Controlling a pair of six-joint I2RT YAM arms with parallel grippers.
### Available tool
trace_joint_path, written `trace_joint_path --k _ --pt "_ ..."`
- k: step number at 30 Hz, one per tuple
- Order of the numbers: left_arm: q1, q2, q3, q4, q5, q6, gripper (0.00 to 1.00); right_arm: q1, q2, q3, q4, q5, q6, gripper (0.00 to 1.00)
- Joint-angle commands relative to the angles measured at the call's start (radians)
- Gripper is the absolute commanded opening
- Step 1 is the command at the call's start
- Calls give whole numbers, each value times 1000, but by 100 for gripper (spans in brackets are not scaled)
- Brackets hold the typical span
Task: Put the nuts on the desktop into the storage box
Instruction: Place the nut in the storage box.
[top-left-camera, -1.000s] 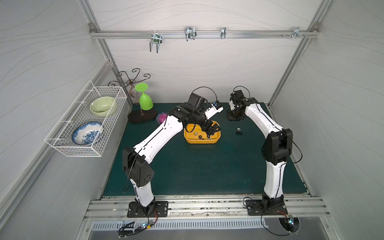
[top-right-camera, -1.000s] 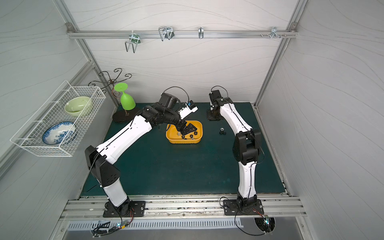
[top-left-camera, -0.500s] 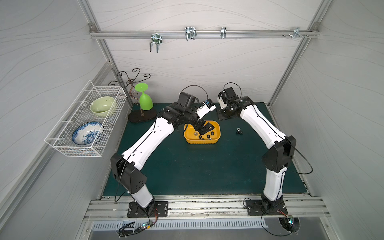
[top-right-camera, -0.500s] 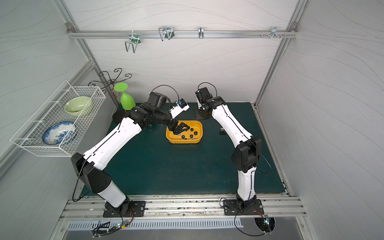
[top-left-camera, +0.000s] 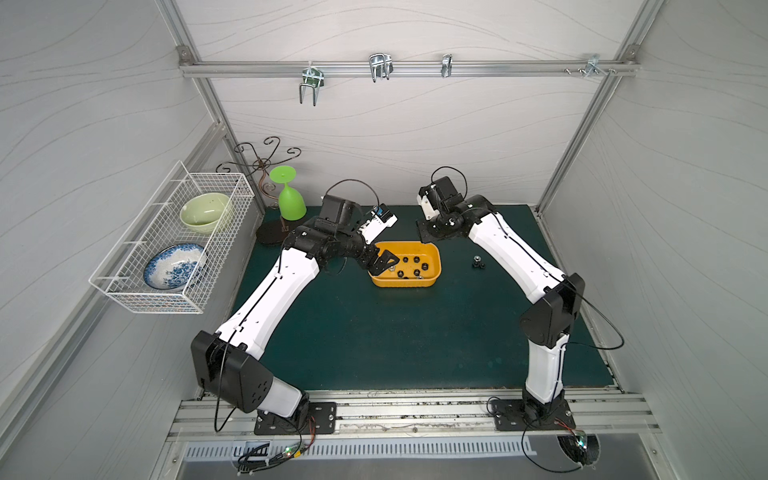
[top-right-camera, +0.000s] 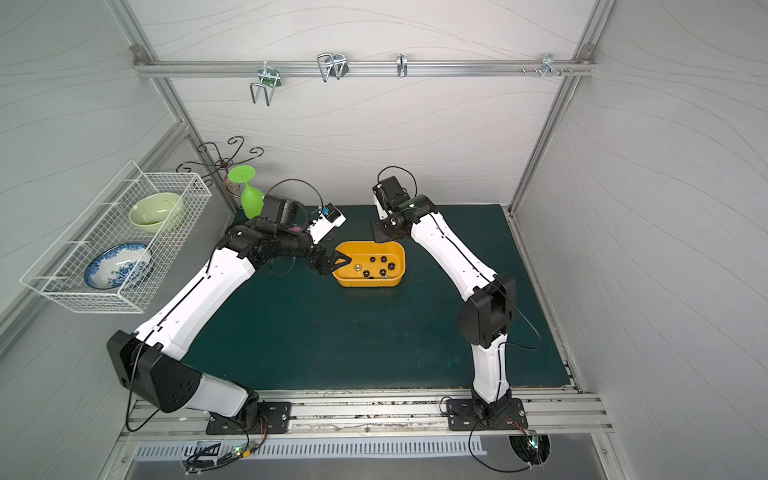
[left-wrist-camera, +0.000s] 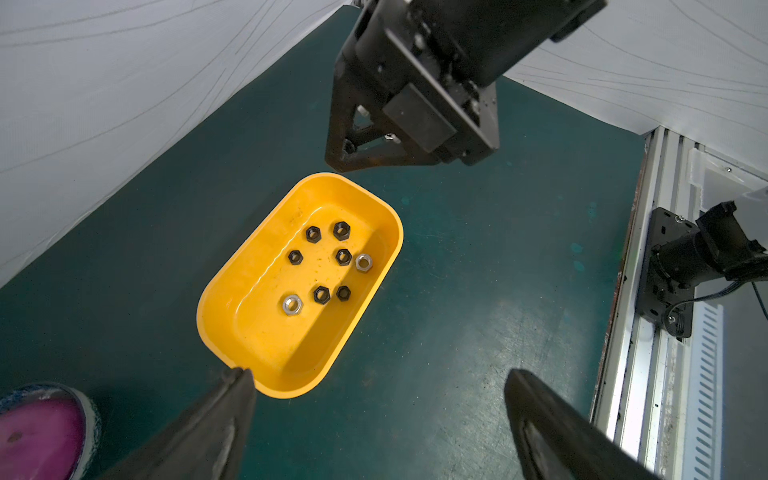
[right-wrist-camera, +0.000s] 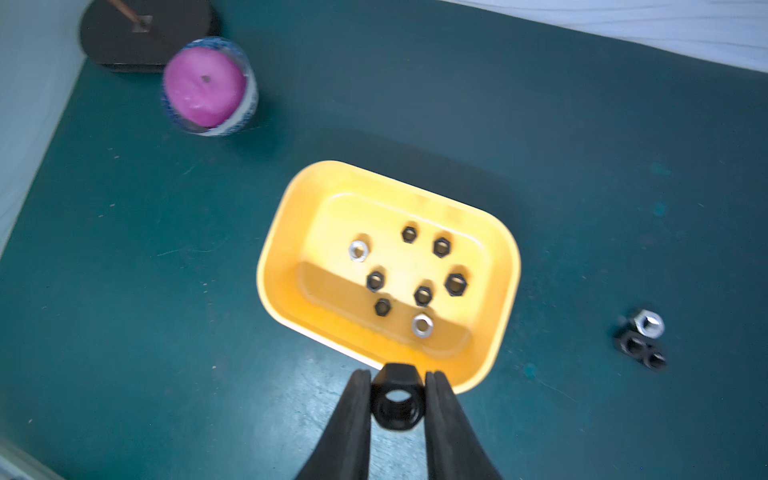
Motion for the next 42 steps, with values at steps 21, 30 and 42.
trace_joint_path --k 21,30,42 --pt "206 -1 -256 200 74 -33 98 89 257 3 229 -20 26 23" --pt "209 28 -337 293 5 -38 98 129 381 25 265 122 -16 23" --pt "209 63 -409 386 -31 -26 98 119 488 55 260 78 17 26"
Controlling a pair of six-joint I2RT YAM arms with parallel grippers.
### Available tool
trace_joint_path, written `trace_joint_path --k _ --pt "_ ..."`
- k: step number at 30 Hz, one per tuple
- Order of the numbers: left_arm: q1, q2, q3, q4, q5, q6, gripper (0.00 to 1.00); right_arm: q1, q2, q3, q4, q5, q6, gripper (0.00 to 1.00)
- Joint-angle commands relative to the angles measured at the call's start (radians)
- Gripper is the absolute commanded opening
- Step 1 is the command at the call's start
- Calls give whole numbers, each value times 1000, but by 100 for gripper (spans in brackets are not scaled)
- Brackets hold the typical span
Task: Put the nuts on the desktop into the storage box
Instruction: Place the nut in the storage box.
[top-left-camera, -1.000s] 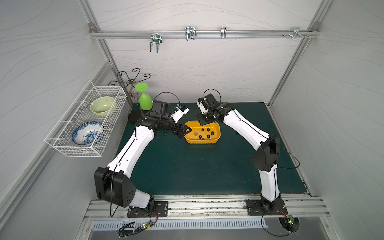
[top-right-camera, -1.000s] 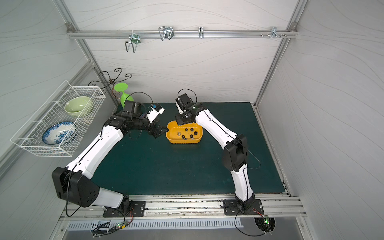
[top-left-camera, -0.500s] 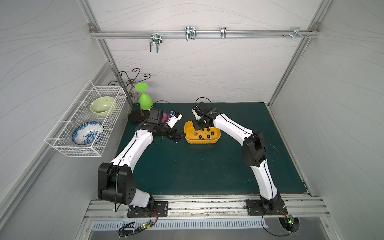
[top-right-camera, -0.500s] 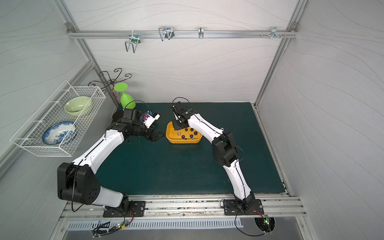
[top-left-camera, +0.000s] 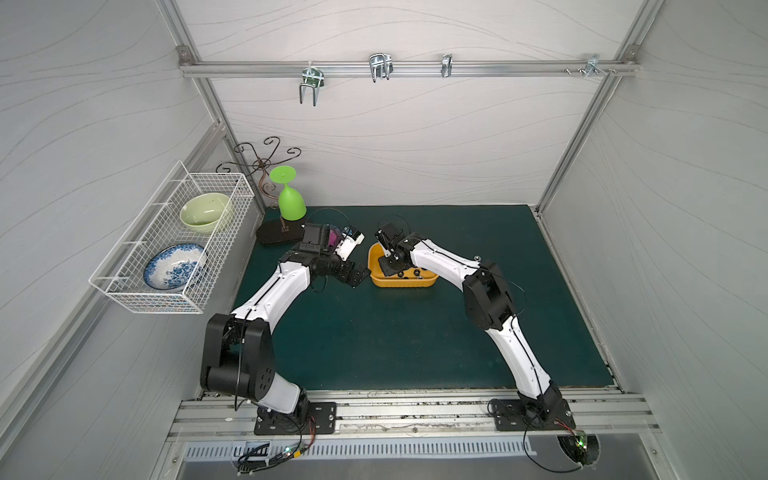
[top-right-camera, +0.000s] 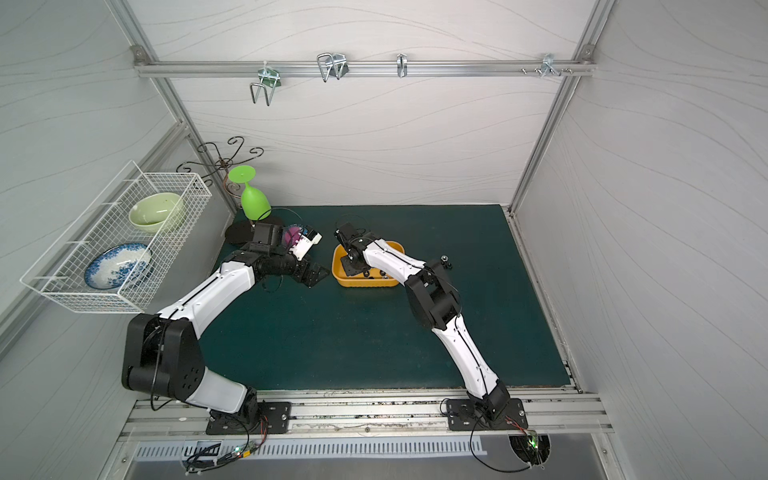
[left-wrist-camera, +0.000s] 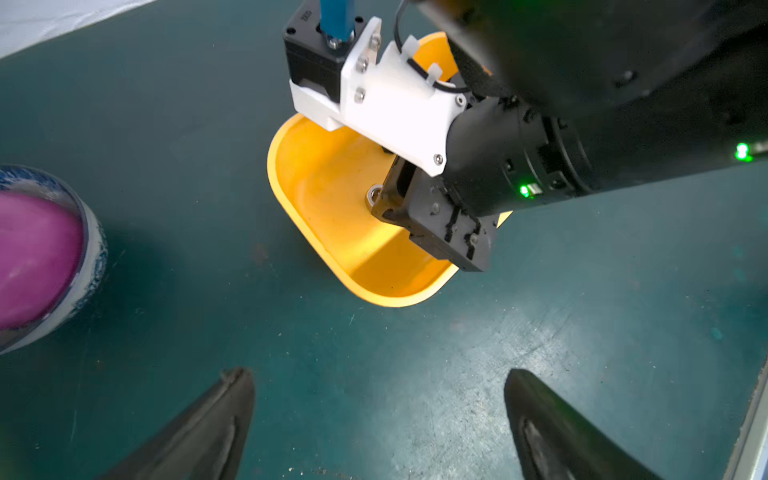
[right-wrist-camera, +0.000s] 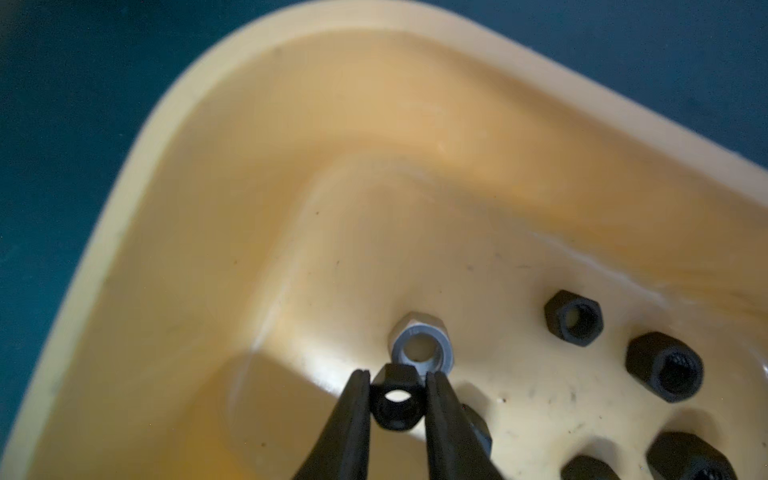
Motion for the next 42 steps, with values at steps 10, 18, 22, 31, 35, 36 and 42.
trace_joint_path --k 10,18,22,31,35,36,42 --pt "1 10 -28 78 -6 12 98 -19 31 78 -31 -44 19 45" --pt "2 -16 -13 52 2 21 98 -24 -47 88 -61 -34 12 49" --pt "1 -46 8 44 35 2 98 -35 -119 88 -94 -36 13 50" --pt "-63 18 163 15 109 -46 98 -105 -323 10 -145 -75 38 51" --pt "-126 32 230 12 118 -38 98 -149 -418 -70 -143 -81 48 51" --pt "-143 42 255 1 125 -32 98 -162 -440 -92 -146 -81 48 51" --pt "-217 108 390 -23 125 -62 98 -242 -562 -212 -151 -78 49 54"
